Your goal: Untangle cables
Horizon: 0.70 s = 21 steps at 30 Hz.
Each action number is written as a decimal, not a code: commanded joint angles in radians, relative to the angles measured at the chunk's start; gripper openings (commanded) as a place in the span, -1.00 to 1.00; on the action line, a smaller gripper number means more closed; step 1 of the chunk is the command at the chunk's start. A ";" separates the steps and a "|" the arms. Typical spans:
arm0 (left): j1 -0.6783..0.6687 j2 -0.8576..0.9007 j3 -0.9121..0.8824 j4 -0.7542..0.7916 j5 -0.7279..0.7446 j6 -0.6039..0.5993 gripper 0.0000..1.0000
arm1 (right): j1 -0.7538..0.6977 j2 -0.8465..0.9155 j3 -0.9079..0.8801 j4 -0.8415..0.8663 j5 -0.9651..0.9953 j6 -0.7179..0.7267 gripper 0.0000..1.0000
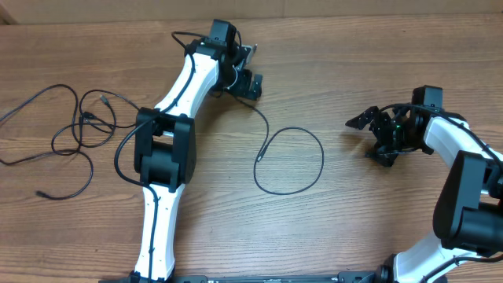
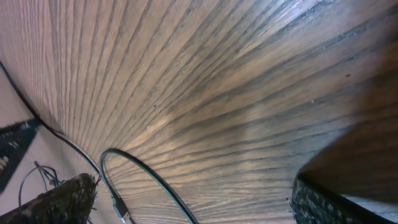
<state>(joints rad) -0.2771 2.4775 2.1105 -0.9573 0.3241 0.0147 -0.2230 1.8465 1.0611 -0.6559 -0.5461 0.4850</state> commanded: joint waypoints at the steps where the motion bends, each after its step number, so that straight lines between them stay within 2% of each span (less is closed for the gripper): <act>1: -0.040 0.086 -0.058 -0.090 0.097 0.040 1.00 | -0.012 0.028 -0.012 0.008 0.127 -0.022 1.00; 4: -0.064 0.086 -0.058 -0.146 0.097 0.146 0.99 | -0.012 0.028 -0.012 0.010 0.127 -0.022 1.00; 7: -0.087 0.086 -0.058 -0.188 0.096 0.201 0.99 | -0.012 0.028 -0.012 0.032 0.127 -0.022 1.00; 14: -0.134 0.086 -0.058 -0.270 0.082 0.211 0.93 | -0.012 0.028 -0.012 0.049 0.127 -0.022 1.00; 21: -0.174 0.086 -0.060 -0.332 -0.032 0.220 0.90 | -0.012 0.028 -0.012 0.049 0.127 -0.022 0.99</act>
<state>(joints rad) -0.4252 2.4699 2.1128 -1.2690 0.3660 0.2153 -0.2230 1.8450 1.0622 -0.6086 -0.5159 0.4812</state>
